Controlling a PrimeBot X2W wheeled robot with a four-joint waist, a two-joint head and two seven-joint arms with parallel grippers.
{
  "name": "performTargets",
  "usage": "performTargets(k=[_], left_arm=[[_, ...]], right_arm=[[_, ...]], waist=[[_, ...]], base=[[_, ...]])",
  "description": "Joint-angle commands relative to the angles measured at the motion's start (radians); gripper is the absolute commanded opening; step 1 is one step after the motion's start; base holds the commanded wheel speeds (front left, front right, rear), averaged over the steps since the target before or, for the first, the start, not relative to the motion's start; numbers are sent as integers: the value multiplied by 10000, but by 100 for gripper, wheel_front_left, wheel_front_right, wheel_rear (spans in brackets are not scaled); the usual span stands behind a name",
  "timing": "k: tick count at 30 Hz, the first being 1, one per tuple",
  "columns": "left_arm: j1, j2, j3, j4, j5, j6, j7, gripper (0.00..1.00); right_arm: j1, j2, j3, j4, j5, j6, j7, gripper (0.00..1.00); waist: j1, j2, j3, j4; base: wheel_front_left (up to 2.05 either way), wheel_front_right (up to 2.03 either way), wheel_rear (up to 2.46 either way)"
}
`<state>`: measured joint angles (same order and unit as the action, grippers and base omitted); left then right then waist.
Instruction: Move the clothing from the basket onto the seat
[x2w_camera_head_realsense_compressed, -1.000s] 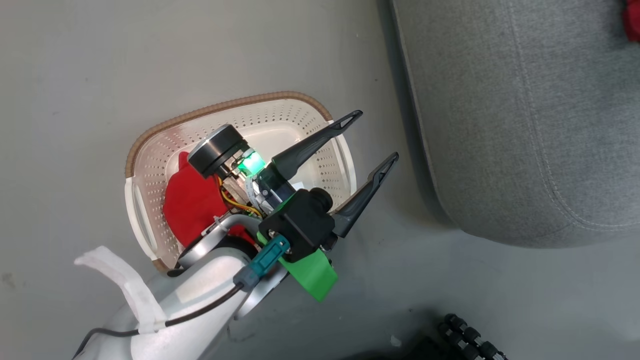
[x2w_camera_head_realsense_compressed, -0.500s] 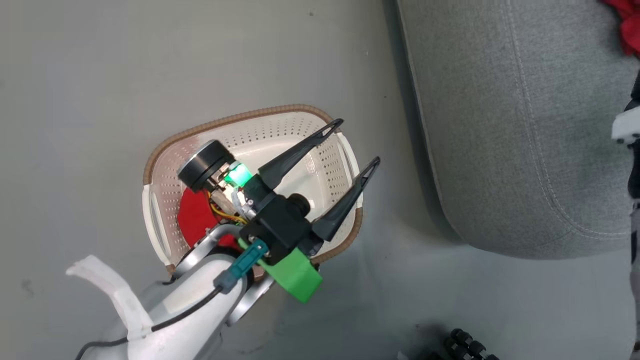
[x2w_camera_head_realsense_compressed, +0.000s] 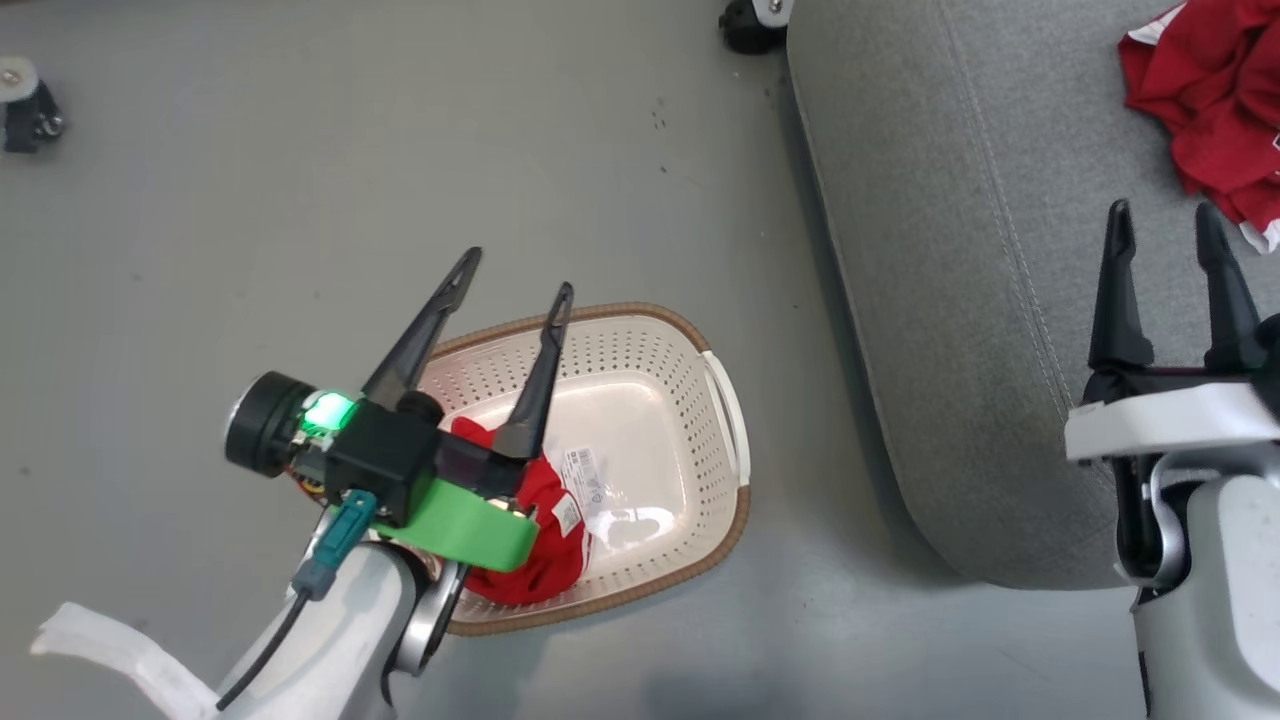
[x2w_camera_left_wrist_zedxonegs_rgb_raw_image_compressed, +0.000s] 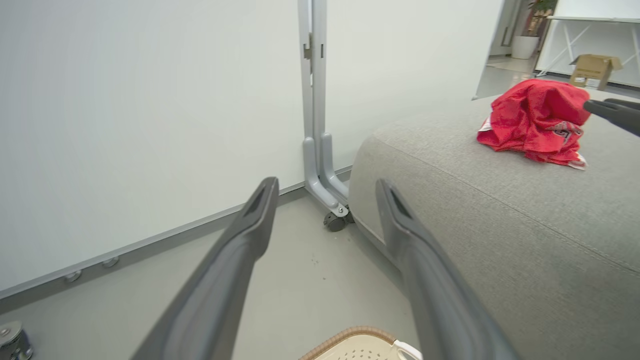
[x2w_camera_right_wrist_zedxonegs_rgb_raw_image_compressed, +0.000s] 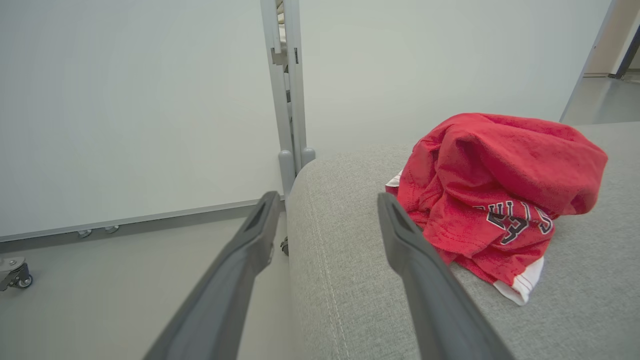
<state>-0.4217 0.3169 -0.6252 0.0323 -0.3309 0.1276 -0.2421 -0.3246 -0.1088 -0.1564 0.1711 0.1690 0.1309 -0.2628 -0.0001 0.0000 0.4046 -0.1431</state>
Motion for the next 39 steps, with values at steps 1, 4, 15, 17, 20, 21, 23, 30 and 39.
performTargets(k=[1, 4, 15, 17, 20, 21, 23, 30, 39], left_arm=[[294, -10, 270, 71, -154, 217, -103, 100], [641, -47, 794, 166, -284, 597, -193, 100], [2229, -422, 2989, 252, -394, 1164, -235, 100], [2604, -497, 3268, 336, -366, 1059, -234, 100], [2984, -657, 3562, 442, -333, 819, -235, 100], [3136, -679, 3632, 515, -287, 715, -236, 100], [3370, -733, 3742, 628, -250, 512, -234, 100], [3955, -845, 3845, 1006, -18, -24, -225, 100], [4421, -855, 3790, 1454, 217, -311, -225, 100]], right_arm=[[387, 52, 118, -207, -100, -3, -26, 100], [890, 197, 302, -622, -198, -3, 20, 100], [2322, 472, 740, -2112, -611, -3, 641, 100], [2528, 484, 708, -2251, -639, -3, 755, 100], [2826, 513, 745, -2469, -683, -3, 948, 100], [2956, 521, 770, -2528, -692, -3, 1040, 100], [3167, 518, 815, -2641, -738, -3, 1197, 100], [3812, 538, 913, -2943, -716, -3, 1630, 100], [4383, 558, 1166, -3065, -576, -3, 2044, 100]], waist=[[1, 0, -701, 598], [1, 0, -955, 834], [1, 0, -1751, 1492], [1, 0, -1947, 1565], [1, 0, -2187, 1637], [1, 0, -2281, 1658], [1, 0, -2461, 1677], [1, 0, -3067, 1606], [1, 0, -3782, 1522]], base=[[0, 0, 0], [0, 0, 0], [0, 0, 0], [0, 0, 0], [0, 0, 0], [0, 0, 0], [0, 0, 0], [0, 0, 0], [0, 0, 0]])
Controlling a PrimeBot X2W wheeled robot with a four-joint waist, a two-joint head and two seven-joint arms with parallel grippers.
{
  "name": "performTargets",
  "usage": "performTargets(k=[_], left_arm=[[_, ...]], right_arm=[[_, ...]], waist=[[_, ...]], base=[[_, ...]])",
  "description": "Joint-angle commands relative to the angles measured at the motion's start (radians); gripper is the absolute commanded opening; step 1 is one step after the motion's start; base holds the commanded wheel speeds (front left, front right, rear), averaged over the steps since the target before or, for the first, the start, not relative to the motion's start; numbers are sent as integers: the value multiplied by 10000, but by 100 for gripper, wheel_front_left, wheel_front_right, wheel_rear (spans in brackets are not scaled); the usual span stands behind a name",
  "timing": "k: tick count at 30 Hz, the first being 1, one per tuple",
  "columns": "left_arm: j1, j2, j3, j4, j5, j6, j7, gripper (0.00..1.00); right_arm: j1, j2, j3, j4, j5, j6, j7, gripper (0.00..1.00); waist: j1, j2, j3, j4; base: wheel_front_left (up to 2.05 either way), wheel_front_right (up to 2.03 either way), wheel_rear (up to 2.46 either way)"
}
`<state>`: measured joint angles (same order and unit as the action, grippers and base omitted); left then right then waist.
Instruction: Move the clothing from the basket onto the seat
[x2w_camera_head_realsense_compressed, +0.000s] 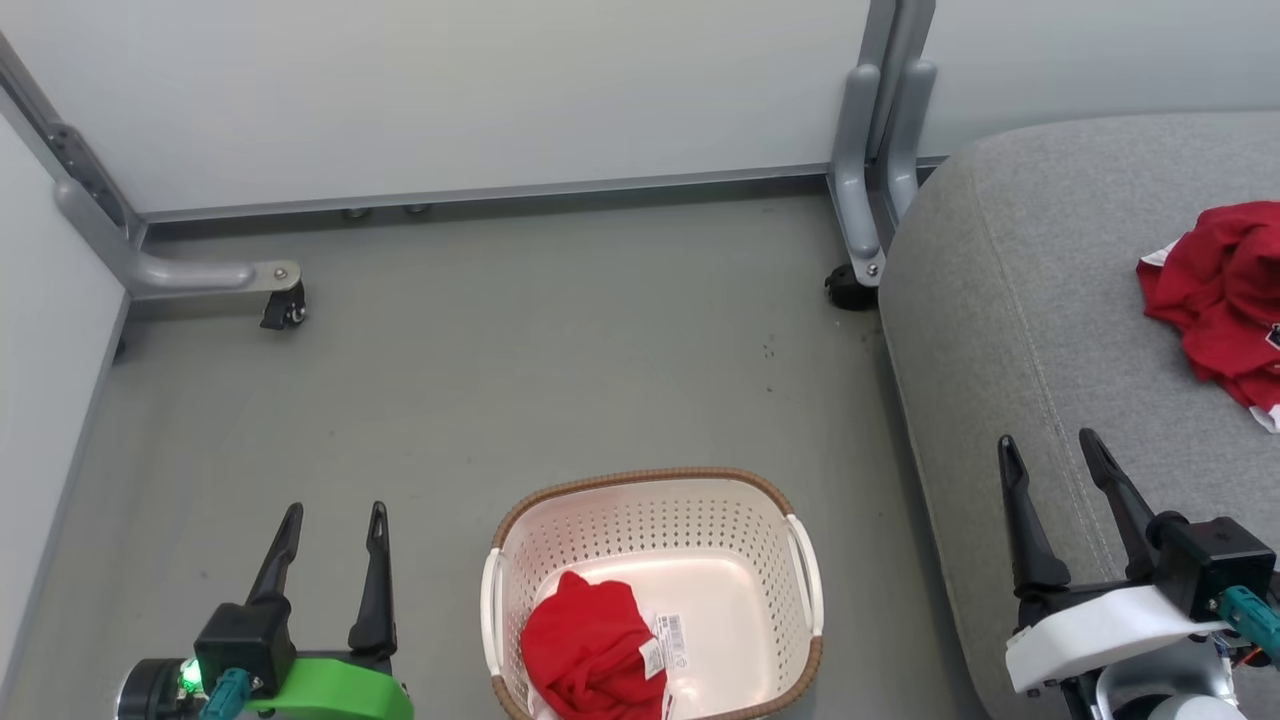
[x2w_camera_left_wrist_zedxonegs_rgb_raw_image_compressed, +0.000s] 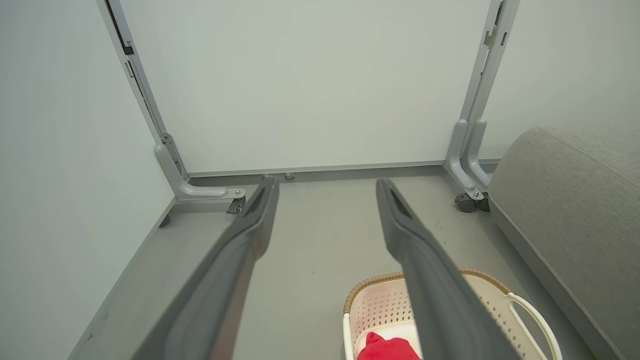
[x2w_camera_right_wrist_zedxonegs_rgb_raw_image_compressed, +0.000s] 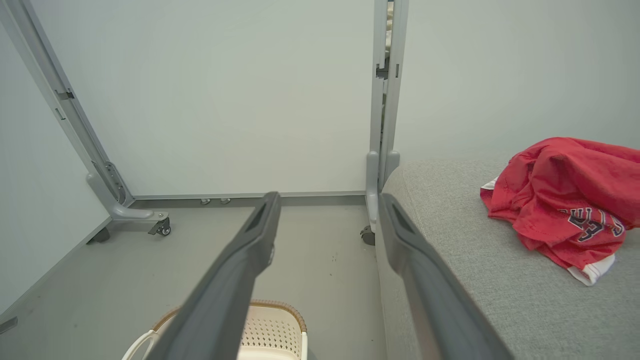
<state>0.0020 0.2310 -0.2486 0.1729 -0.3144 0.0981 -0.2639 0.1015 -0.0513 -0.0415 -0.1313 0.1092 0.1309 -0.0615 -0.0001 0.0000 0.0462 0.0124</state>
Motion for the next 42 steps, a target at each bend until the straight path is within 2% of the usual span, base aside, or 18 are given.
performTargets(k=[1, 10, 31, 36, 42], left_arm=[[198, 8, 15, 81, 67, -29, -5, 100], [253, -14, 34, 282, -7, -39, -7, 100], [-124, -68, 147, 284, 136, 92, -7, 100], [-744, -272, 132, 148, 454, 162, -7, 100], [-2006, -935, -202, 781, 875, 6, -6, 100]], right_arm=[[174, -16, 37, -46, 35, -3, 53, 100], [474, -8, 110, -239, 103, -3, 300, 100], [128, -6, 223, -299, 99, -3, 270, 100], [-195, -7, 89, -579, 44, -3, 267, 100], [-804, -124, -5, -932, -28, -3, 250, 100]], waist=[[1, 0, -249, -35], [1, 0, -463, 33], [1, 0, -266, 19], [1, 0, 415, 99], [1, 0, 1597, 90]], base=[[0, 0, 0], [0, 0, 0], [0, 0, 0], [0, 0, 0], [0, 0, 0]])
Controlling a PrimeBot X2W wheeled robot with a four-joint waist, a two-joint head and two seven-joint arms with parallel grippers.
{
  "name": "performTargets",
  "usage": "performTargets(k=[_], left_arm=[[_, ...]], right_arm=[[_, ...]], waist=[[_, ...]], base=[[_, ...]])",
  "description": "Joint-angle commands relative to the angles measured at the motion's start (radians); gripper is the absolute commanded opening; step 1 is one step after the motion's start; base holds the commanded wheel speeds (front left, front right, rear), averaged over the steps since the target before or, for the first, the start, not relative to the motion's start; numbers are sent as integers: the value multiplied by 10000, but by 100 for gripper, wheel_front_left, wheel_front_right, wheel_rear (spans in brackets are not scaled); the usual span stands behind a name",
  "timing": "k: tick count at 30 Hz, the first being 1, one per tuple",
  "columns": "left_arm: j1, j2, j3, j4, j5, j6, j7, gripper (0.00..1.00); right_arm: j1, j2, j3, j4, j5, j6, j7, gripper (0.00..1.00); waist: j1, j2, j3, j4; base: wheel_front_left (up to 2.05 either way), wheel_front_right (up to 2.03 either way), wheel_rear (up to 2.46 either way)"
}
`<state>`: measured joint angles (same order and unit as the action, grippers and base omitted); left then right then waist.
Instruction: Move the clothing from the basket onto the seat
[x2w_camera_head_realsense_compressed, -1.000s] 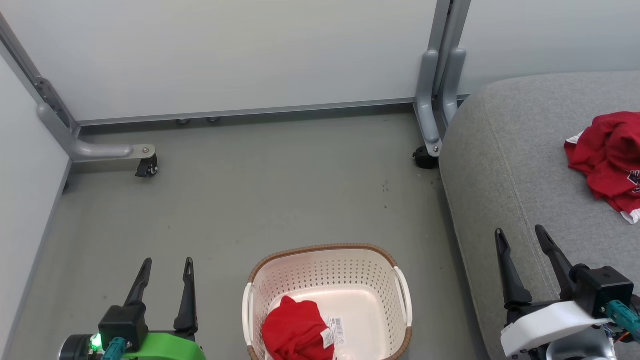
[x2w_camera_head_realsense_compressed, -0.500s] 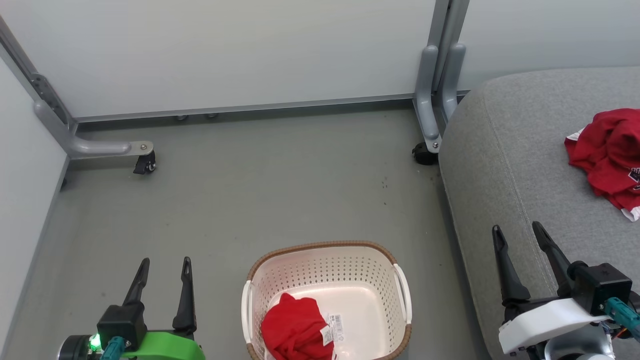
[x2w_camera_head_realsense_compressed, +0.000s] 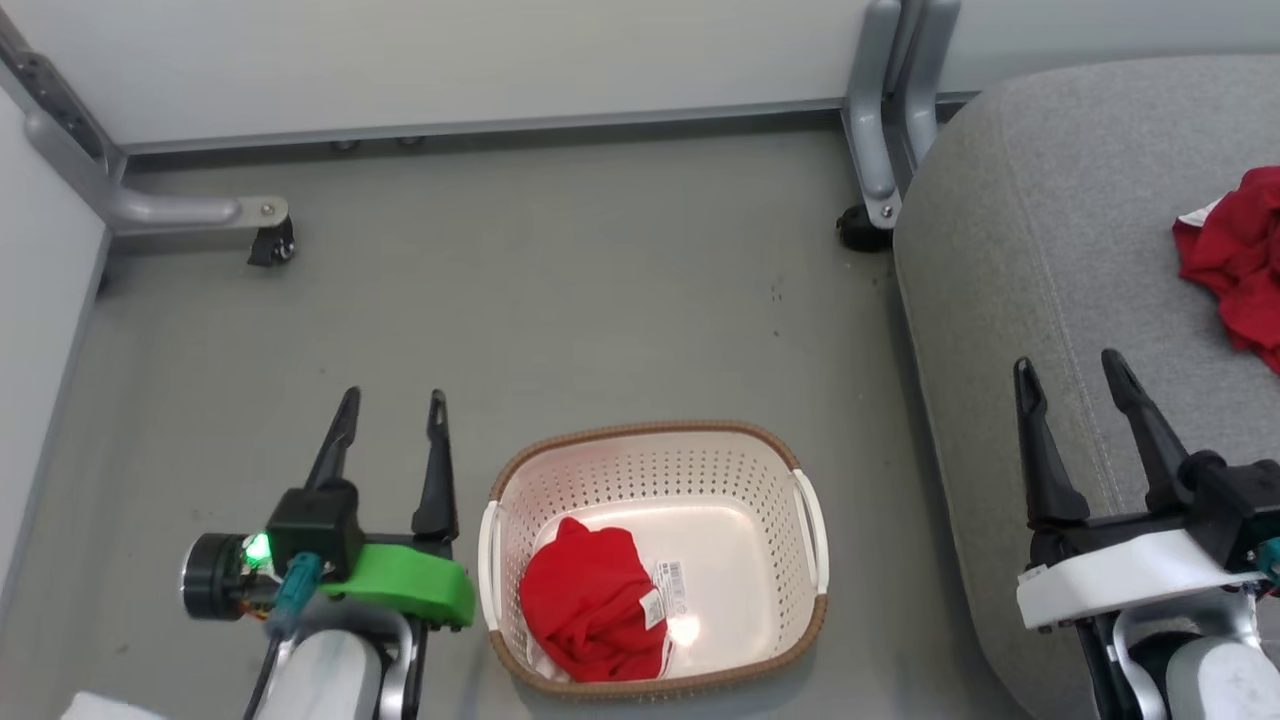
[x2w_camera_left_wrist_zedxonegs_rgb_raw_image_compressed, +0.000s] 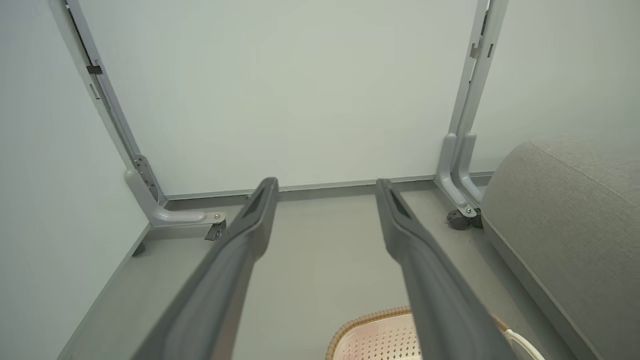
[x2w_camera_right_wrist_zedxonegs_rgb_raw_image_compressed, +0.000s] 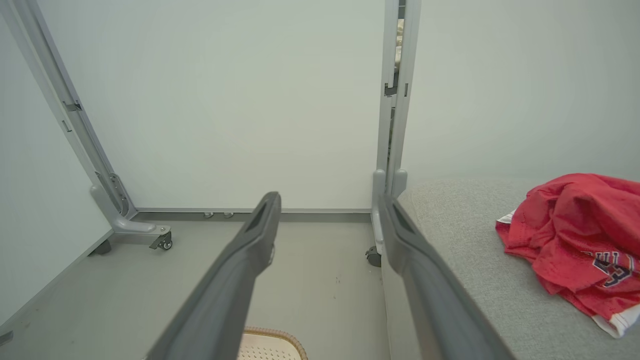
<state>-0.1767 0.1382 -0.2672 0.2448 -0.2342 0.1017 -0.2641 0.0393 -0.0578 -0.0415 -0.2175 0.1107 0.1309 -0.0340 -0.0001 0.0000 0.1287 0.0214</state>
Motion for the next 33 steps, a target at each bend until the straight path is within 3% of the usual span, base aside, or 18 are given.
performTargets(k=[1, 11, 19, 33], left_arm=[[-518, -126, -136, 316, 166, -103, -4, 100], [-3390, -733, -1889, 4032, 798, -1107, 315, 100], [-5219, -844, -3203, 6508, 1200, -1445, 854, 100], [-6684, -837, -4958, 8784, 1073, -1768, 2337, 100]], right_arm=[[-330, -81, 3, -147, -29, -3, -38, 100], [-1804, -129, 183, -652, 94, -3, -363, 100], [-2732, -38, 567, -654, 242, -3, -877, 100], [-3923, 45, 1434, -312, 576, -3, -1751, 100]], waist=[[1, 0, 1036, -33], [1, 0, 3548, -621], [1, 0, 5109, -1189], [1, 0, 7015, -2210]], base=[[0, 0, 0], [0, 0, 0], [0, 0, 0], [0, 0, 0]])
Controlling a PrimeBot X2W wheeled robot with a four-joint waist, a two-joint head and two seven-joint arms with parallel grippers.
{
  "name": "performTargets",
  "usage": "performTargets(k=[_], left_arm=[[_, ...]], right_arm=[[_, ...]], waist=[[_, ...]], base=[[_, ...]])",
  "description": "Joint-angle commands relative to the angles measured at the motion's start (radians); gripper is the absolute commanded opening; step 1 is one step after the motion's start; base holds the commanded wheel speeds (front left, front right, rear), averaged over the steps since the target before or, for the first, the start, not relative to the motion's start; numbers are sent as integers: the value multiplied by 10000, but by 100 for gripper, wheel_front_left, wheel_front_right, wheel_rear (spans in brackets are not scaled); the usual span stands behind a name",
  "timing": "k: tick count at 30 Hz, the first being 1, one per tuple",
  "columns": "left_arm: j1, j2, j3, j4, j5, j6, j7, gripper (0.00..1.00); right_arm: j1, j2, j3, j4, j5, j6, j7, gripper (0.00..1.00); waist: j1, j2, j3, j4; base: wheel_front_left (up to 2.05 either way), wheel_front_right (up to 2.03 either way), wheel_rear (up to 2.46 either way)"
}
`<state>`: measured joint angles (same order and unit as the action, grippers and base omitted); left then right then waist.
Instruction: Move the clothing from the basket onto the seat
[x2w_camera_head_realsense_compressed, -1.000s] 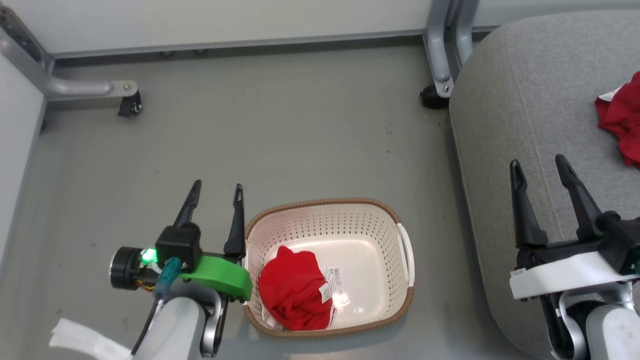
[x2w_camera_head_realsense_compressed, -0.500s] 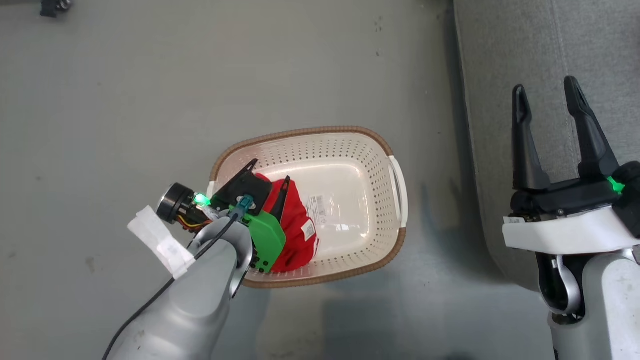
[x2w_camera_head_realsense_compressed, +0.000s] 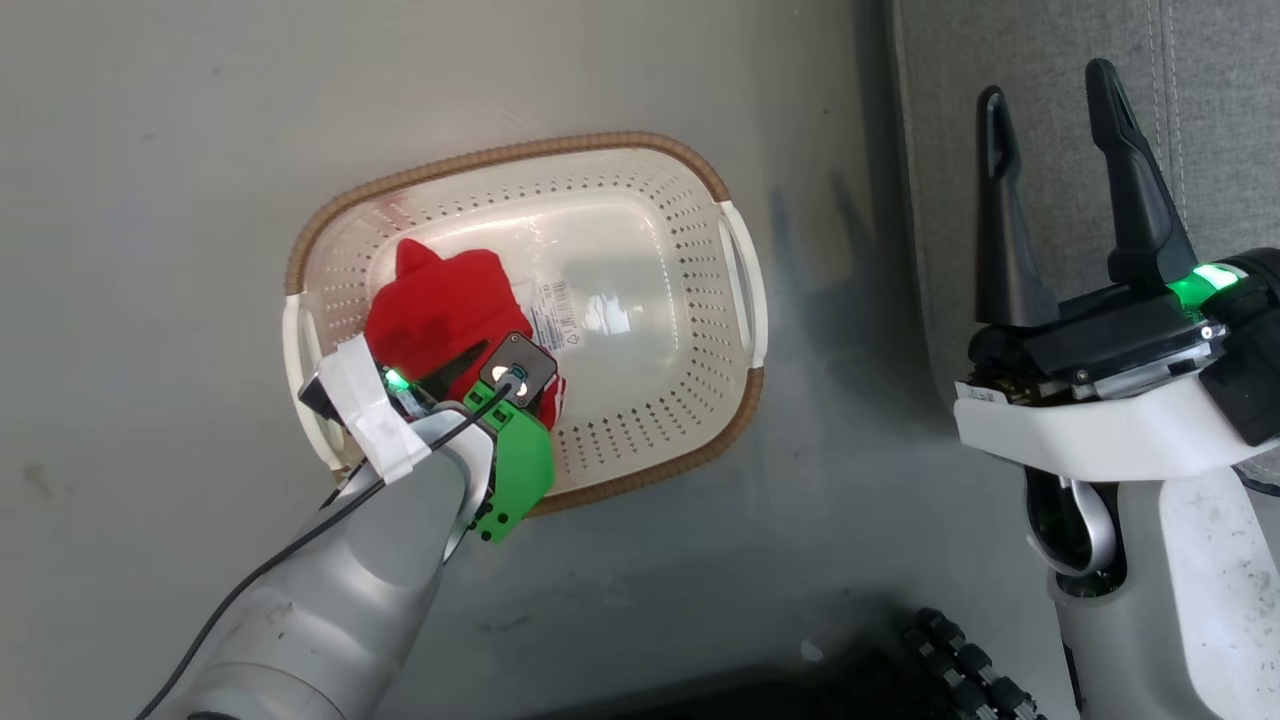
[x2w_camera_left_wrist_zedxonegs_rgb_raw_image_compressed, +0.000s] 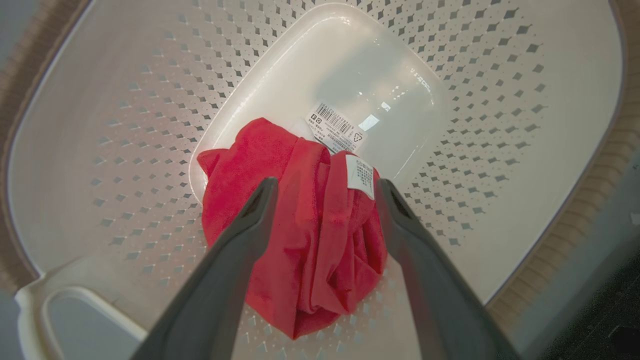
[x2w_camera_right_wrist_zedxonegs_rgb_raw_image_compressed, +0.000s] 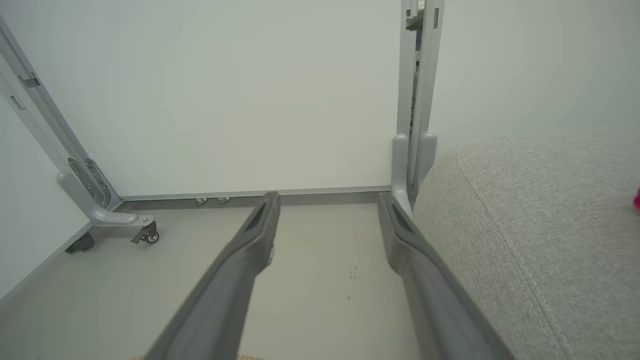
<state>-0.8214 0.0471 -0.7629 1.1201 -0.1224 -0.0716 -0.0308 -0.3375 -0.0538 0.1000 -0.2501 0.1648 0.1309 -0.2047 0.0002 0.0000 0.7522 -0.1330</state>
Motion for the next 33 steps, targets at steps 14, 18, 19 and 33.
performTargets(k=[14, 18, 19, 33], left_arm=[[-1336, 617, -313, 1434, 106, 214, 1018, 100], [-1509, 761, -334, 1556, 26, 134, 1466, 100], [-1551, 795, -344, 1576, 16, 102, 1596, 100], [-1829, 810, -425, 1646, -231, 358, 1776, 0]], right_arm=[[-605, 25, 530, 363, 574, -3, -518, 100], [-630, 25, 618, 454, 678, -3, -561, 100], [-647, 24, 632, 474, 694, -3, -570, 100], [-702, 24, 608, 560, 610, -3, -608, 100]], waist=[[-2, 0, 1764, -1295], [-2, 0, 1863, -1391], [-2, 0, 1888, -1411], [-2, 0, 1675, -1373]], base=[[0, 0, 0], [0, 0, 0], [0, 0, 0], [0, 0, 0]])
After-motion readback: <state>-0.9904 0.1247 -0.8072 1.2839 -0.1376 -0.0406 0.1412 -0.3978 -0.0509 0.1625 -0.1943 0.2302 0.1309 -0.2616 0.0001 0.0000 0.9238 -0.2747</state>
